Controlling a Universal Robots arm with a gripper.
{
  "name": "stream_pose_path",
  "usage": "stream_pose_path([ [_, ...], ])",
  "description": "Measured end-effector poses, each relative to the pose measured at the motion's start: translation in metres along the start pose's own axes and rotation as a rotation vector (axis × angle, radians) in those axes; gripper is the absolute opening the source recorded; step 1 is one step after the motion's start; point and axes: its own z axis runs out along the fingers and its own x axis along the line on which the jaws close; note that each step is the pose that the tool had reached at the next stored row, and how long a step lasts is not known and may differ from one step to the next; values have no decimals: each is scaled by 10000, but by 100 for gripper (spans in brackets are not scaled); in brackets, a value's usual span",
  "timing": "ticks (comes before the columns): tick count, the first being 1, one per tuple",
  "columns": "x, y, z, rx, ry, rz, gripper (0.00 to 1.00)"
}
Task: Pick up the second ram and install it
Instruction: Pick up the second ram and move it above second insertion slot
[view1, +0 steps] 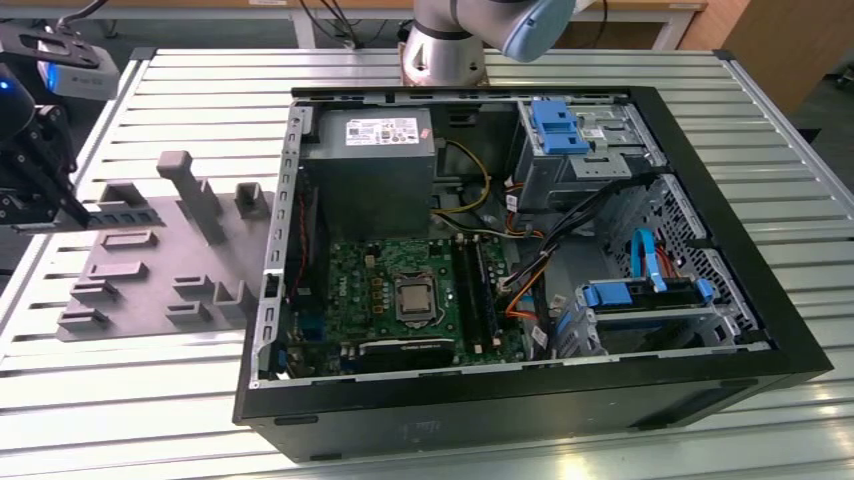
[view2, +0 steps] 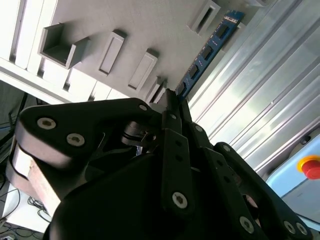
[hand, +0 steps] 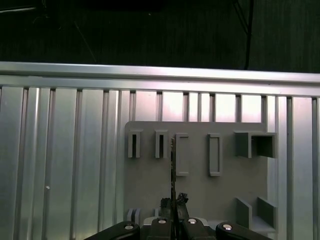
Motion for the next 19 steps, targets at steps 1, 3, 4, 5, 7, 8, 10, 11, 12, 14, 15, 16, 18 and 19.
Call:
stream_pose_path([
  [1,-1,0,-7,0,0,1,14],
  [3,-1,1,-23,-1,1,1,14],
  [4,-2,1,-30,0,0,2,14],
  [5,-3,1,-38,0,0,2,14],
  [7,-4,2,-51,0,0,3,14],
  [8,-5,2,-59,0,1,4,14],
  [10,-6,3,-73,0,2,4,14],
  [11,-7,3,-81,-1,2,5,14],
  [12,-8,3,-88,0,3,6,14],
  [14,-9,4,-102,0,3,6,14],
  [15,-10,4,-109,0,3,7,14],
  [16,-11,5,-117,0,3,8,14],
  [18,-12,5,-134,0,4,8,14],
  [19,-13,5,-144,0,4,9,14],
])
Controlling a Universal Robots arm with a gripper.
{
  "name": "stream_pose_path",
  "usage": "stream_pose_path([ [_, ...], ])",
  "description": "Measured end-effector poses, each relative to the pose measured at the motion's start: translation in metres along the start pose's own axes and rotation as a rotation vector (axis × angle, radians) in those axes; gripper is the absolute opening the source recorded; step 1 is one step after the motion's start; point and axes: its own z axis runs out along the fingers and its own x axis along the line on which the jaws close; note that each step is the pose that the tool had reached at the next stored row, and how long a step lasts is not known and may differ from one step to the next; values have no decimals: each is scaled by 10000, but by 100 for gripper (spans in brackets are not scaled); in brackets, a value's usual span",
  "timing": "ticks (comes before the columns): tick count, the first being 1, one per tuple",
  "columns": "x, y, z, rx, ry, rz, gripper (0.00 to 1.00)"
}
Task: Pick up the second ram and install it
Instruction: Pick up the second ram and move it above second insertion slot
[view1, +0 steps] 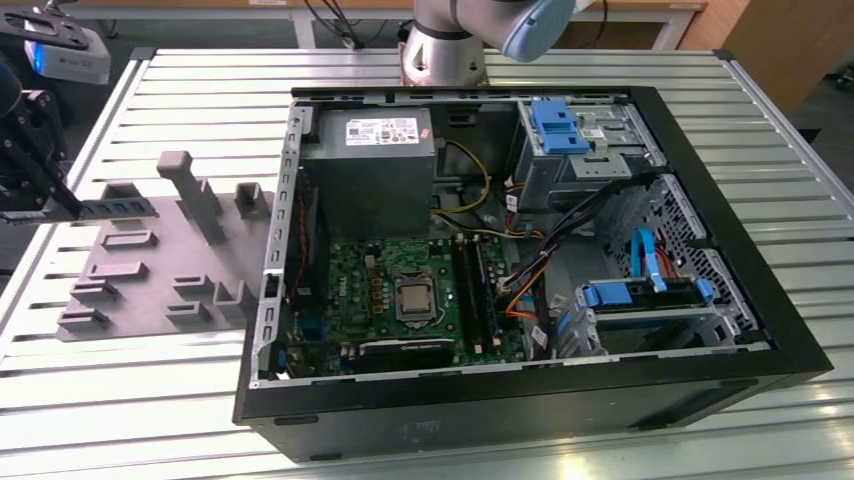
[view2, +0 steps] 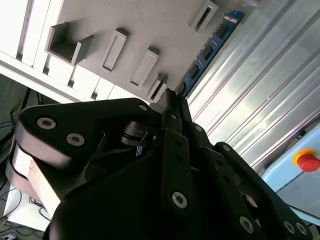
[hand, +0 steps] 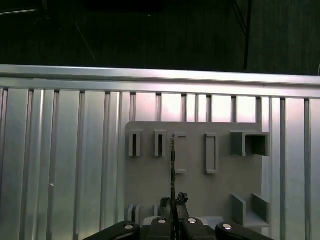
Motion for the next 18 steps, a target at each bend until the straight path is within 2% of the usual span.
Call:
stream_pose_path([
  [18,-21,7,-196,0,35,9,14],
])
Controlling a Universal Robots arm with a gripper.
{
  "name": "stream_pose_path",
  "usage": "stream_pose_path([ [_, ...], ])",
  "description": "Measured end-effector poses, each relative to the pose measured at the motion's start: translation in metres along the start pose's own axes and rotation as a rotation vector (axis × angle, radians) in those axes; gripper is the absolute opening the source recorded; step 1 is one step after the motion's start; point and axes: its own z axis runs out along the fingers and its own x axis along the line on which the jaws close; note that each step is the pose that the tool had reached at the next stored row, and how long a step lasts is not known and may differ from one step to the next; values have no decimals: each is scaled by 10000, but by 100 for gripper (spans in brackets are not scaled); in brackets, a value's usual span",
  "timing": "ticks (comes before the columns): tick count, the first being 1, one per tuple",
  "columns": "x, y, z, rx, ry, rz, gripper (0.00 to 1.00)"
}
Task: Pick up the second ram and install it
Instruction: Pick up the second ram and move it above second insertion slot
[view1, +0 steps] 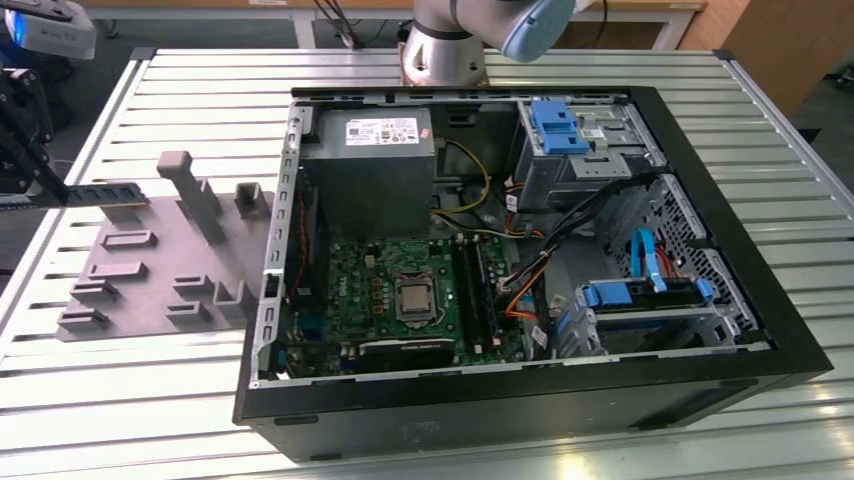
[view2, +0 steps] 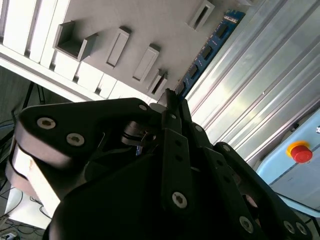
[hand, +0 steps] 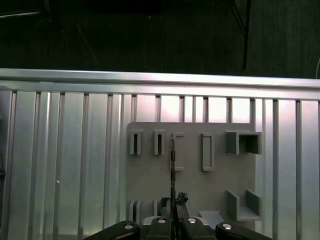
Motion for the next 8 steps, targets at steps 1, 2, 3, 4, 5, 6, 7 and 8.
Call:
stream_pose_path([
  [1,-2,0,-11,0,1,1,14],
  [2,-4,1,-22,0,2,1,14],
  [3,-6,1,-33,0,4,2,14],
  [4,-7,2,-45,0,6,2,14],
  [5,-9,2,-56,-1,8,3,14],
  [6,-11,2,-68,-1,9,4,14],
  [7,-12,3,-81,0,9,5,14],
  [8,-13,3,-94,1,9,6,14],
])
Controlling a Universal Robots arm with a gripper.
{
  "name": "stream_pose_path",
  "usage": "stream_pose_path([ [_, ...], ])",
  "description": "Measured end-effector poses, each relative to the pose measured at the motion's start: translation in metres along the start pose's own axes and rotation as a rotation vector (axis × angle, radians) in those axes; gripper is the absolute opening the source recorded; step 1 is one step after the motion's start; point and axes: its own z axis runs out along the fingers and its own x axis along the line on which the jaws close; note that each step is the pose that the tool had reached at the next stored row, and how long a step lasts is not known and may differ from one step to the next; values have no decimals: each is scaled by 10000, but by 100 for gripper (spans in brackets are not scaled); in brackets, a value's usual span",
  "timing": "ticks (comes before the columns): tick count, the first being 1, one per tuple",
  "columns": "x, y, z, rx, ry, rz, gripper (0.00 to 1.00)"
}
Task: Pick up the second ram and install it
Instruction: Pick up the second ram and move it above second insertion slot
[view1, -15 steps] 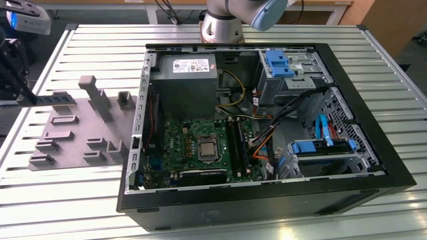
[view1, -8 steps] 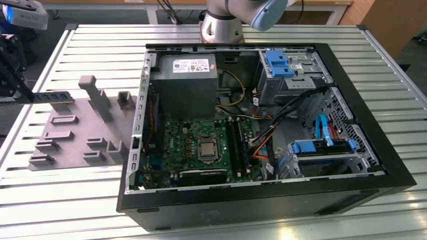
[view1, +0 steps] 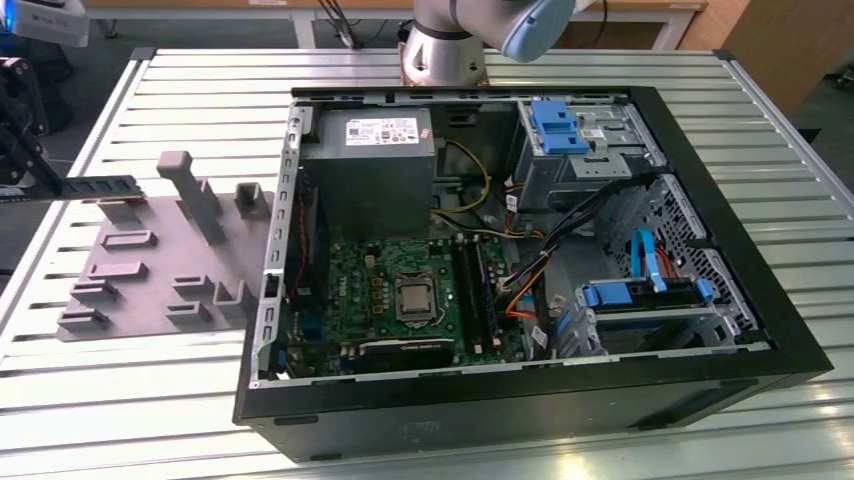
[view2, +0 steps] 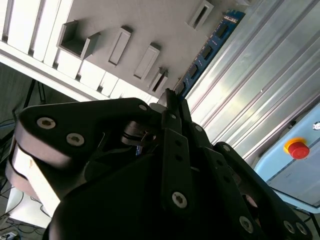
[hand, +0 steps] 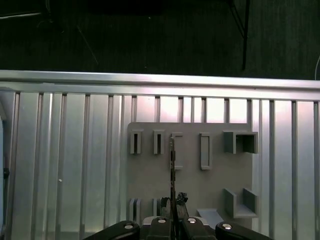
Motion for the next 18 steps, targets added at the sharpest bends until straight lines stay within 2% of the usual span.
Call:
stream_pose_path([
  [18,-29,9,-233,0,25,16,14],
])
